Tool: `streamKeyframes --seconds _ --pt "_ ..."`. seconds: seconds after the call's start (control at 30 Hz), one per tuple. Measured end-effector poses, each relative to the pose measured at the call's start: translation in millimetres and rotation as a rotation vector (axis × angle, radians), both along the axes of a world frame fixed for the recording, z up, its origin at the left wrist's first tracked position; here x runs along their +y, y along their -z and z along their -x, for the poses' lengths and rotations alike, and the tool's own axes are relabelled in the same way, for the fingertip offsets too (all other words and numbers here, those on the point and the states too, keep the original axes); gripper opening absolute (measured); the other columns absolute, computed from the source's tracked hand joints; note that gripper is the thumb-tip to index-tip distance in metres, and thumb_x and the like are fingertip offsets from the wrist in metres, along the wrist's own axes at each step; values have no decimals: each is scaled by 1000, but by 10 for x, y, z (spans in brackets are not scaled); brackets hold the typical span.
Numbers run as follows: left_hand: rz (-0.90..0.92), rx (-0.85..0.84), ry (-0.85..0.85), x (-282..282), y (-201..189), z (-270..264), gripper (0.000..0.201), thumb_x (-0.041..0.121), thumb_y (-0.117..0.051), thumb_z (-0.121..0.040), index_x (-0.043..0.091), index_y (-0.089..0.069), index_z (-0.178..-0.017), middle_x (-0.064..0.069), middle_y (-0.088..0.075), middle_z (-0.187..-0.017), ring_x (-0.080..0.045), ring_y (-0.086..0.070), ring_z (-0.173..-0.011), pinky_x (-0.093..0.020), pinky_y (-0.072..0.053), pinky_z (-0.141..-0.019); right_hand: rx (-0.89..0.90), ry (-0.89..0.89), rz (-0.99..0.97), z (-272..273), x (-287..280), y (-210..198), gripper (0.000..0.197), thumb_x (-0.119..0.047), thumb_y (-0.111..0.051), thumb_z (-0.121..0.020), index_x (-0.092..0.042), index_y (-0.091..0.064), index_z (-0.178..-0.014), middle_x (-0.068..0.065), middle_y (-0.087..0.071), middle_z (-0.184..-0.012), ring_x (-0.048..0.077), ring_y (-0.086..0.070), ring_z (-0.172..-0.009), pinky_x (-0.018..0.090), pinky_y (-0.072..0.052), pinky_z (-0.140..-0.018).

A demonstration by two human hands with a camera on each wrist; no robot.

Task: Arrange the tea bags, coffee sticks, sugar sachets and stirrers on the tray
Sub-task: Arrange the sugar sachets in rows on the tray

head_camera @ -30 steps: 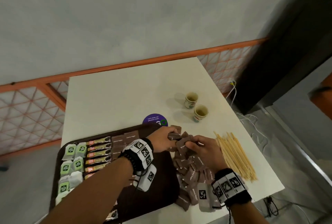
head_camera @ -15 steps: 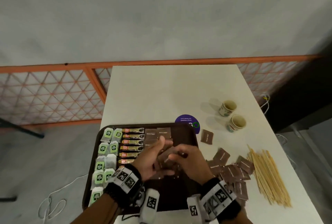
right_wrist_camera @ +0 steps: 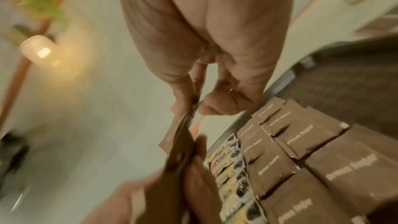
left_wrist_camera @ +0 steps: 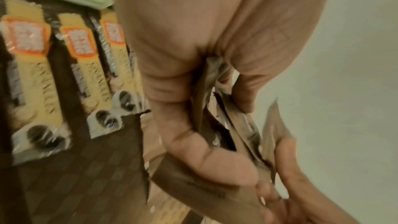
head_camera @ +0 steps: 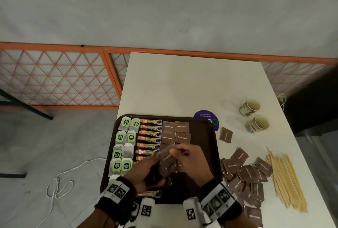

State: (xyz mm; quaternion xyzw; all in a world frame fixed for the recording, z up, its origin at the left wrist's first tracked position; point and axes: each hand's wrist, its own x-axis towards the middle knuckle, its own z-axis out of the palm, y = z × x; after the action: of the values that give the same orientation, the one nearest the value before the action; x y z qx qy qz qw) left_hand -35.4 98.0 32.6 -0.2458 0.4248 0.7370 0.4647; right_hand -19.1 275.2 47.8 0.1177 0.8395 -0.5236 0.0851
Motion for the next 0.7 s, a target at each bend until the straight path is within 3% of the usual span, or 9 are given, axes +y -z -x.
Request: streamKeyframes --seconds 0.1,0.2,0.33,0.5,0.6,0.7 --pt "45 38 -60 -158 -8 102 38 34 -52 -97 6 -55 -123 -27 -64 -109 -31 -67 -71 -31 -55 -45 -95 164 107 14 200 19 7 -14 -71 -87 -18 -74 -83 -3 -74 -76 3 -65 -66 23 -55 -65" --pt "147 36 -175 -387 33 189 36 34 -53 -97 10 -57 -123 -27 -58 -123 -37 -63 -87 -34 -57 -48 -280 111 -8 -182 358 226 13 -13 -69 -90 -18 -69 -78 -7 -67 -65 -5 -59 -52 11 -45 -53" --pt "188 48 -178 -560 54 186 26 25 -52 -100 9 -61 -118 -22 -59 -124 -35 -62 -92 -37 -59 -58 -521 100 80 -493 237 580 10 -12 -68 -90 -4 -68 -84 2 -65 -66 9 -58 -51 19 -44 -49" --pt "156 7 -168 -578 26 110 24 15 -51 -99 8 -61 -119 -24 -60 -122 -37 -61 -96 -39 -60 -60 -545 192 147 -480 -3 726 9 -6 -73 -84 -4 -67 -79 7 -66 -65 16 -64 -48 23 -48 -45" --pt "120 -30 -188 -574 31 89 27 12 -49 -96 6 -60 -121 -24 -62 -121 -38 -62 -98 -41 -60 -61 -552 225 79 -451 -61 703 12 -13 -78 -81 -6 -68 -81 9 -72 -76 21 -68 -52 23 -52 -46" --pt "83 -31 -180 -565 7 94 29 8 -49 -94 4 -60 -121 -26 -64 -119 -41 -63 -101 -45 -61 -66 -544 184 -140 -462 -47 657 27 -34 -82 -74 -15 -63 -72 4 -71 -77 18 -68 -58 27 -55 -51"
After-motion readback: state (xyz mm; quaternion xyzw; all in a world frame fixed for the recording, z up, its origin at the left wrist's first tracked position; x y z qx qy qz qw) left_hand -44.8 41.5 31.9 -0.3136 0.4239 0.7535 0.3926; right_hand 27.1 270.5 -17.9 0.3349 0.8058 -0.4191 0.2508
